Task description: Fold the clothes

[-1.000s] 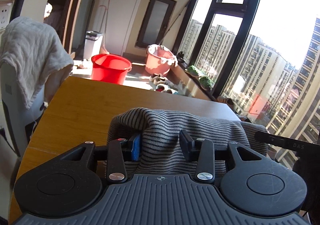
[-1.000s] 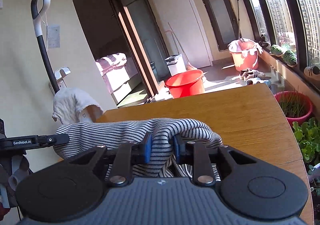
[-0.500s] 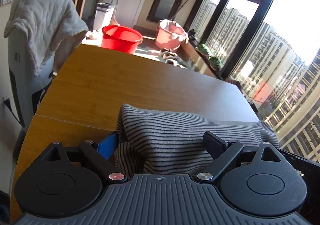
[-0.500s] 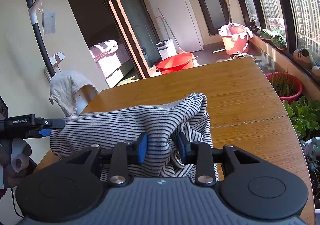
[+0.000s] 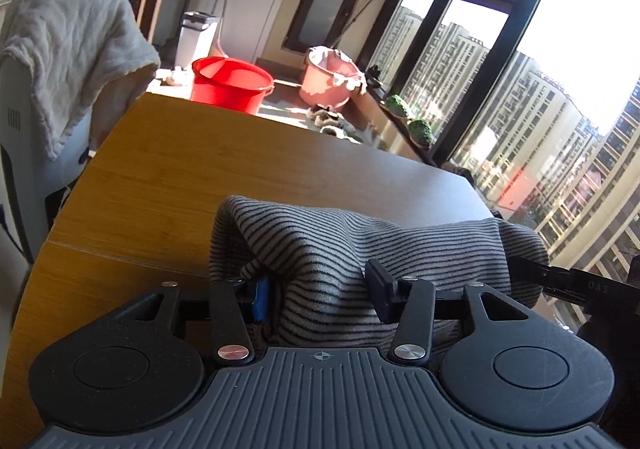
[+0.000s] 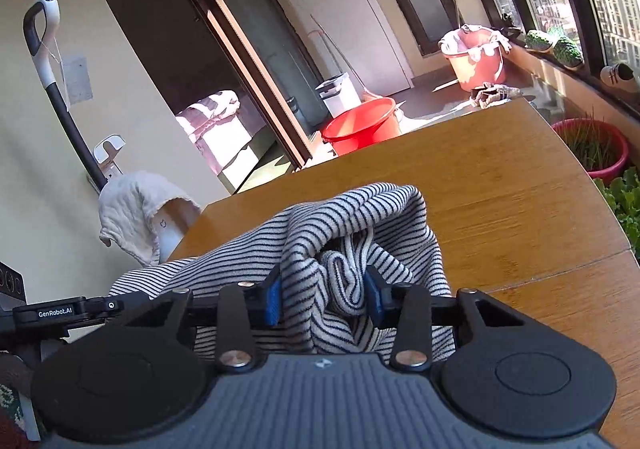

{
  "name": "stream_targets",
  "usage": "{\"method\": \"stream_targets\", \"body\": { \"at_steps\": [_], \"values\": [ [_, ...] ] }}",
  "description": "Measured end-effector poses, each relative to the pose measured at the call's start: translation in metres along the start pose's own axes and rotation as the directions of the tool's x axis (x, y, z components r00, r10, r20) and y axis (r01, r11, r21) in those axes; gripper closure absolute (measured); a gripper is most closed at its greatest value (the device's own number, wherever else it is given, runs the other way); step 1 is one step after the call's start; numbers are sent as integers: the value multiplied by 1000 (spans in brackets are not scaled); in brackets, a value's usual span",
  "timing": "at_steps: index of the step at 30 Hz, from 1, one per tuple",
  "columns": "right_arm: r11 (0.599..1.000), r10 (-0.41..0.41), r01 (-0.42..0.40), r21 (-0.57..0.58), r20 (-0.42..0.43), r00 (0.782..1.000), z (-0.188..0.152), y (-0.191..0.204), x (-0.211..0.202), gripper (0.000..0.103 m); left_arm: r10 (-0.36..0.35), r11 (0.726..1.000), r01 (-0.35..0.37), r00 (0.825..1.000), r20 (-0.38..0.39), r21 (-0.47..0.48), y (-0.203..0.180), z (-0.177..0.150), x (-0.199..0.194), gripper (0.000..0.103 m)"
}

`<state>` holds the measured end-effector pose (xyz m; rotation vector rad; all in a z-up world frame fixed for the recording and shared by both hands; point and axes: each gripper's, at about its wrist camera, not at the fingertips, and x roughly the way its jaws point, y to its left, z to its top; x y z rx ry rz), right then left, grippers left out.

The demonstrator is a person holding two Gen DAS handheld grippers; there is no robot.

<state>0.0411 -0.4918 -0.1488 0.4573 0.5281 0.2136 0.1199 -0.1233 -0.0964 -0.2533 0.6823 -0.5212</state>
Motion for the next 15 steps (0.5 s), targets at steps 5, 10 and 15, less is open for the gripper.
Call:
{"method": "stream_targets", "body": {
  "at_steps": [5,10,15],
  "values": [
    [998,10,-6,-62,62,998,9,-3,-26,66,-20,996,18,999,26,84,-26,-16,-32,55],
    [998,-49,49,-30,-7,999,-33,-30,-42,60,21,992,-10,996,-87,126,-17,-76,-25,41],
    [997,-82,82,-14,5,997,-50,-26,-51,58,47,993,-52,998,48,105,-17,-46,-65,27]
  ]
}}
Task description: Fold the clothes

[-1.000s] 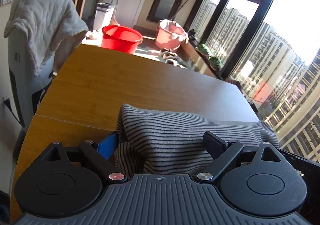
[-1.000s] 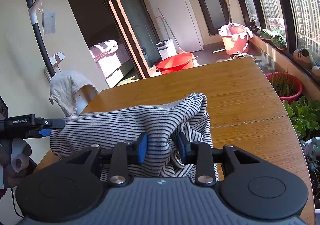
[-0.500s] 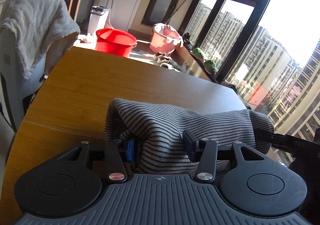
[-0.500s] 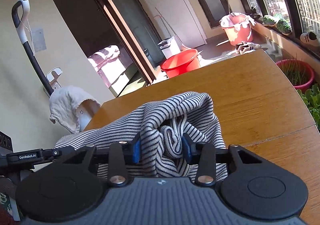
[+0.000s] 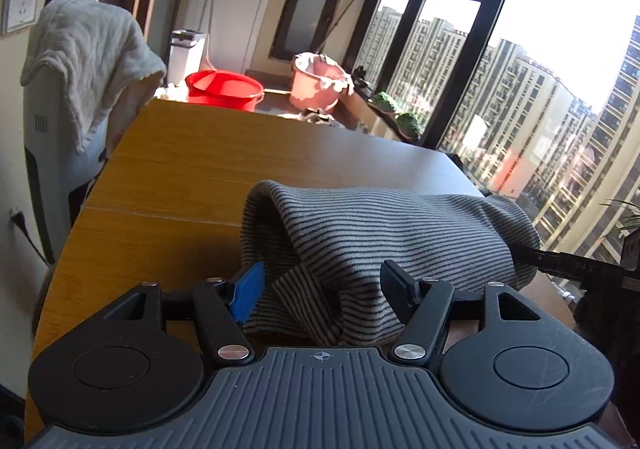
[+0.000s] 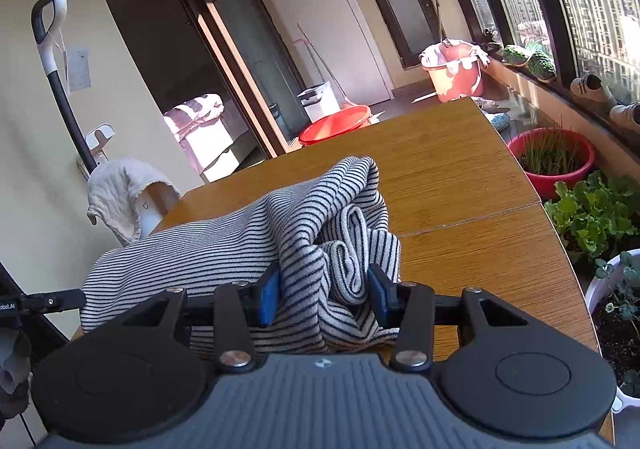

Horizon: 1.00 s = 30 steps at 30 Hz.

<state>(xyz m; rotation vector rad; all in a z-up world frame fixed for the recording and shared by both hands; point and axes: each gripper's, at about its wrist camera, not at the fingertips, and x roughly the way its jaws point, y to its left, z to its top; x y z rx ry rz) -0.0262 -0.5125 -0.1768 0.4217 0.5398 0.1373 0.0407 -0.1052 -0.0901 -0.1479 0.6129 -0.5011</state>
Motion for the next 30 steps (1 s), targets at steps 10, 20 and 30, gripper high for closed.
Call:
{"method": "stream_targets", "body": {
  "at_steps": [10,20,30],
  "values": [
    [997,-75,74,13,60,995,-11,37,27,56,-47,995,52,997,-62,85,-44,-15,67,13],
    [981,-158,163,-108,59,986,19,53,71,48,41,990,-35,998,-38,135,-27,15,141,3],
    [990,-127,126,-69,-4,992,4,50,45,48,31,987,-30,1000,-3,158,-31,4,107,5]
  ]
}}
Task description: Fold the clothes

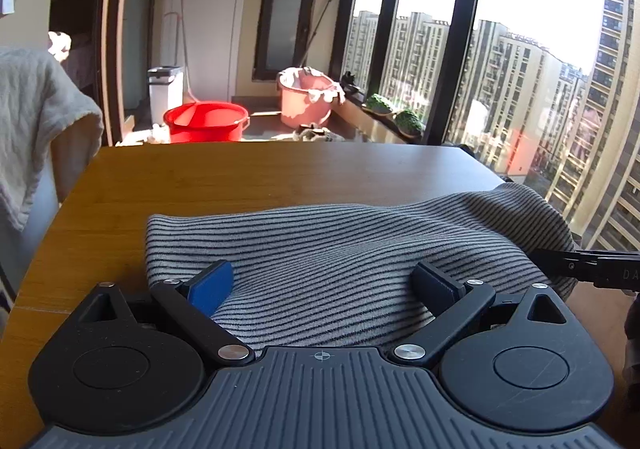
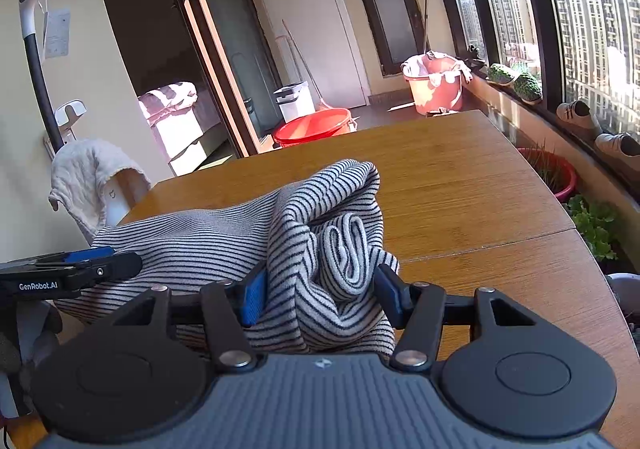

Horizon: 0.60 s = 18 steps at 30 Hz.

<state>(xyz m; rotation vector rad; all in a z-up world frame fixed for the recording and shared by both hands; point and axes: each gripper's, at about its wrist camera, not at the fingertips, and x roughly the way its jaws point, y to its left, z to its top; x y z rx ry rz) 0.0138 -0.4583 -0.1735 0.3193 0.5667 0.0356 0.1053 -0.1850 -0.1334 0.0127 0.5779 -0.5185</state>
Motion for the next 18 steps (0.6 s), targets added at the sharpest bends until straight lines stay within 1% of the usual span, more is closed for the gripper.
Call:
{"method": "stream_targets", "body": {
  "at_steps": [3,5,6,8,9,11,14,16,18],
  "values": [
    [1000,0,1,22,-35,999,1,0,-7,48,40,999,-39,999,24,-29,-3,0,-36,6],
    [1000,-2,2,15,-48,999,-2,3,-14,46,79,996,-79,997,-4,-43,0,-6,-49,8],
    [1000,-4,4,7,-48,999,-5,5,-18,45,82,995,-84,996,-31,-60,5,-11,-50,10],
    [1000,-12,12,0,-49,999,-9,7,-21,42,71,992,-80,993,-92,-93,16,-20,-40,13],
    [1000,-13,13,-1,-50,999,-9,7,-21,41,60,991,-72,992,-108,-115,22,-24,-33,13],
    [1000,-13,13,3,-43,999,-9,5,-18,40,36,988,-50,995,-98,-144,28,-30,-26,11],
    [999,-22,21,-27,-18,1000,-9,3,-7,33,31,993,-40,996,-84,-108,26,-26,-13,11],
    [998,-31,31,-46,6,1000,-1,1,6,33,41,995,-49,996,-81,-87,24,-20,0,10],
    [998,-37,38,-52,23,999,13,-5,23,33,44,995,-52,996,-83,-90,25,-12,12,11]
  ]
}}
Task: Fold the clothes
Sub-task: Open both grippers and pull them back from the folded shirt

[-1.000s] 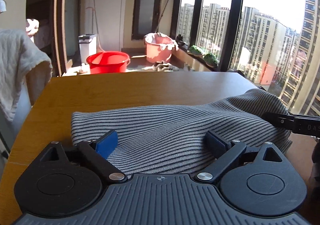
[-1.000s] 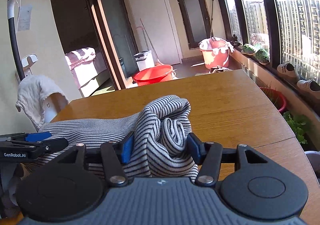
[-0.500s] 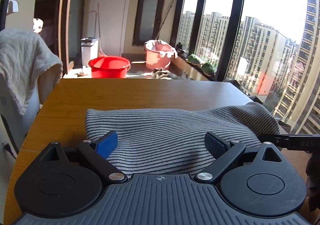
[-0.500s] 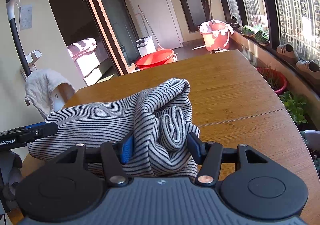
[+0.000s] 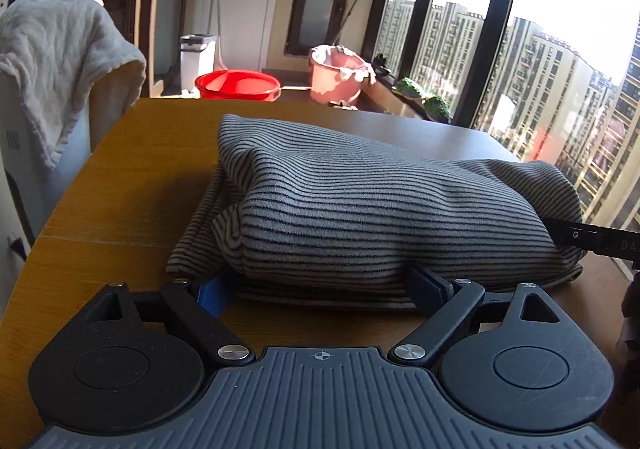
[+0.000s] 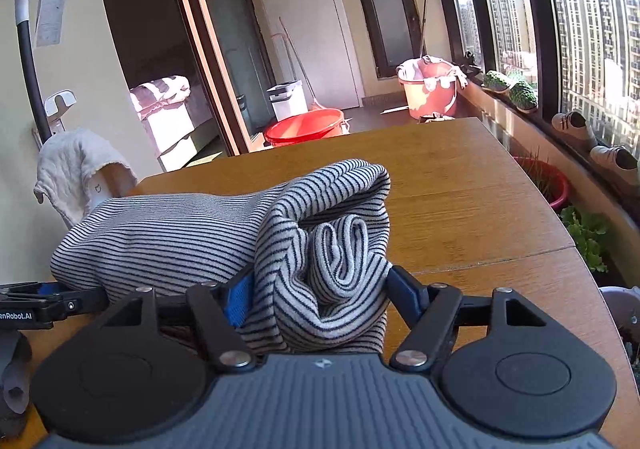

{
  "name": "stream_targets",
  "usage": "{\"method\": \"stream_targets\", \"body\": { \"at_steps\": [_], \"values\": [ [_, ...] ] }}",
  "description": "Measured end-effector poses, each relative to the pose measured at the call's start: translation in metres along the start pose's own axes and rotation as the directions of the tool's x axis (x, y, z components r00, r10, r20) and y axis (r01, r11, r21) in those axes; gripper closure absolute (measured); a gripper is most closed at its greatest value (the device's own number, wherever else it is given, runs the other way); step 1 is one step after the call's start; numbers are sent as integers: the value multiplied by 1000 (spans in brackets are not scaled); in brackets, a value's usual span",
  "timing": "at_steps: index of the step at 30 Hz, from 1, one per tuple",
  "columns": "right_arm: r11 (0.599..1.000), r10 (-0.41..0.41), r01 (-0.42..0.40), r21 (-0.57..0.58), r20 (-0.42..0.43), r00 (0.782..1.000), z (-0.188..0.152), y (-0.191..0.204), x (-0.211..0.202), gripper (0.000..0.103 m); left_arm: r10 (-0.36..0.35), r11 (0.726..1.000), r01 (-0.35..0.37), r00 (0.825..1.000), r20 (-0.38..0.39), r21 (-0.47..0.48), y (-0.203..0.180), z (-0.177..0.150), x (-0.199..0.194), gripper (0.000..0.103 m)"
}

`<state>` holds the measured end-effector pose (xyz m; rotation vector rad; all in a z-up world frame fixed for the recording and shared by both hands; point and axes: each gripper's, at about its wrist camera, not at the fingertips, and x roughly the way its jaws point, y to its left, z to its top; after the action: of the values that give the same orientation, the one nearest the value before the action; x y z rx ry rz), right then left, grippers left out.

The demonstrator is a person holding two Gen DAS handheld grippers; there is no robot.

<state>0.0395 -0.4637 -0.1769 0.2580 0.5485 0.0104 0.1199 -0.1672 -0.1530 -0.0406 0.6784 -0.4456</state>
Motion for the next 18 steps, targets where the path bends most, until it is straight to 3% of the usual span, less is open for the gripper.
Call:
{"method": "stream_targets", "body": {
  "at_steps": [5,8,10,12,13,16,18],
  "values": [
    [999,-11,12,46,-19,1000,33,-22,41,32,51,998,-51,999,0,33,-5,15,19,17],
    [994,-21,24,110,-32,999,36,-28,33,28,57,998,-57,998,20,-13,1,18,2,18],
    [998,-60,60,7,78,995,31,-12,5,28,25,1000,-25,995,97,-5,-1,20,-22,12],
    [987,-58,85,-136,196,979,25,12,-12,28,-19,999,10,980,196,49,-14,27,-42,5],
    [981,-34,77,-180,227,973,25,22,-14,28,-47,997,33,977,207,71,-21,31,-42,4],
    [981,91,-62,-183,157,983,29,40,0,22,-83,991,65,984,155,117,-39,38,-14,4],
    [991,86,-77,-114,83,993,28,39,16,20,-68,992,55,991,117,111,-40,33,8,4]
  ]
}}
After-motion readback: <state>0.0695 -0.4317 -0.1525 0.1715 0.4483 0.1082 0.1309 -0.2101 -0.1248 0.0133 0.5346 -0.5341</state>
